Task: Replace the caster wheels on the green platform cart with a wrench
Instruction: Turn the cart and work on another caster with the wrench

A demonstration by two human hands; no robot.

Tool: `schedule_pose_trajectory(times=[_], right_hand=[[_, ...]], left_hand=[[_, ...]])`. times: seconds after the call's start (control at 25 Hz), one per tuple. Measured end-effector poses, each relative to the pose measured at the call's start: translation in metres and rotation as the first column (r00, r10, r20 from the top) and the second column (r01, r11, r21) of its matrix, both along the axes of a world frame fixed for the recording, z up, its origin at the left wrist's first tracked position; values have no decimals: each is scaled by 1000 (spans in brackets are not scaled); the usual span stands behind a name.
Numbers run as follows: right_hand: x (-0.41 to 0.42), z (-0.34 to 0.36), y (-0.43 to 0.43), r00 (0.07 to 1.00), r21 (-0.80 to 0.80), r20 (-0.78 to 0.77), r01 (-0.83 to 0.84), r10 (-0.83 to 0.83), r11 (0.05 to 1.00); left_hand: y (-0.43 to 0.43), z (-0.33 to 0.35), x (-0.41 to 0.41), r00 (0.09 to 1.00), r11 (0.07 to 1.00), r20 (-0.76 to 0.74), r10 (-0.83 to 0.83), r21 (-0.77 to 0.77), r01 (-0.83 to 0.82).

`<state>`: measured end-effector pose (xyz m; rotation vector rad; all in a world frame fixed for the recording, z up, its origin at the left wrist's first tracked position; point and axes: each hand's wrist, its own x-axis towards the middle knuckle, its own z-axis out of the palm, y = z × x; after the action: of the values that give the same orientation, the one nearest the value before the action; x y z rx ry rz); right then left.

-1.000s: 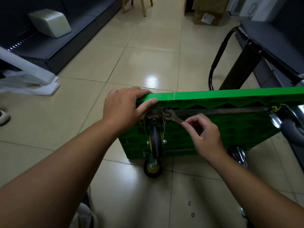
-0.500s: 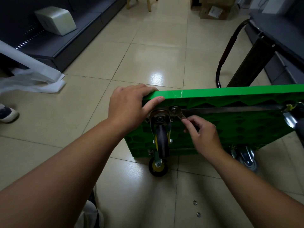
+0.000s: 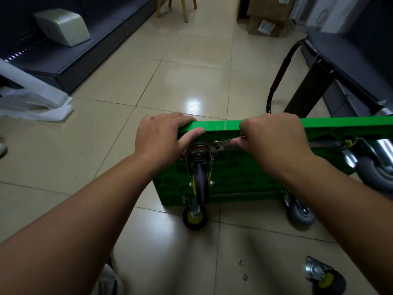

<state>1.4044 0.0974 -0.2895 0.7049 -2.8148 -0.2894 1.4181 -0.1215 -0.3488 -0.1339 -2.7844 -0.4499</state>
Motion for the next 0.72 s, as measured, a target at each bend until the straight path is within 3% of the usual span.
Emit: schedule_pose_trajectory(times=[0.08, 0.12, 0.16, 0.2, 0.24, 0.32, 0.48, 0.72], right_hand=[[4, -6, 18, 994, -151, -68, -89, 80, 984], [7, -14, 30, 993, -338, -74, -115, 95, 934], [13, -26, 37, 995, -587, -10, -89, 103, 805], [19, -44, 41, 988, -793, 98, 5, 119, 609], [25, -65, 40, 972, -895, 200, 132, 119, 426], [38, -111, 31, 939, -927, 335, 313, 78, 208], [47, -161, 14, 896, -896, 444, 444, 27, -22], [39, -170, -14, 902, -889, 430, 432, 47, -152]], left_hand=[[-1, 0, -1, 1000, 1000, 11, -2, -3, 2], [-1, 0, -1, 1000, 1000, 10, -1, -6, 1], [-2, -1, -1, 1000, 1000, 7, -2, -9, 2], [-2, -1, -1, 1000, 1000, 4, -5, -10, 5], [-2, -1, -1, 1000, 1000, 1, -10, -11, 10], [-2, -2, -1, 1000, 1000, 5, -19, -3, 19], [-4, -4, -1, 999, 999, -1, -33, -3, 33], [-4, -8, -3, 999, 999, -17, -32, -26, 31]])
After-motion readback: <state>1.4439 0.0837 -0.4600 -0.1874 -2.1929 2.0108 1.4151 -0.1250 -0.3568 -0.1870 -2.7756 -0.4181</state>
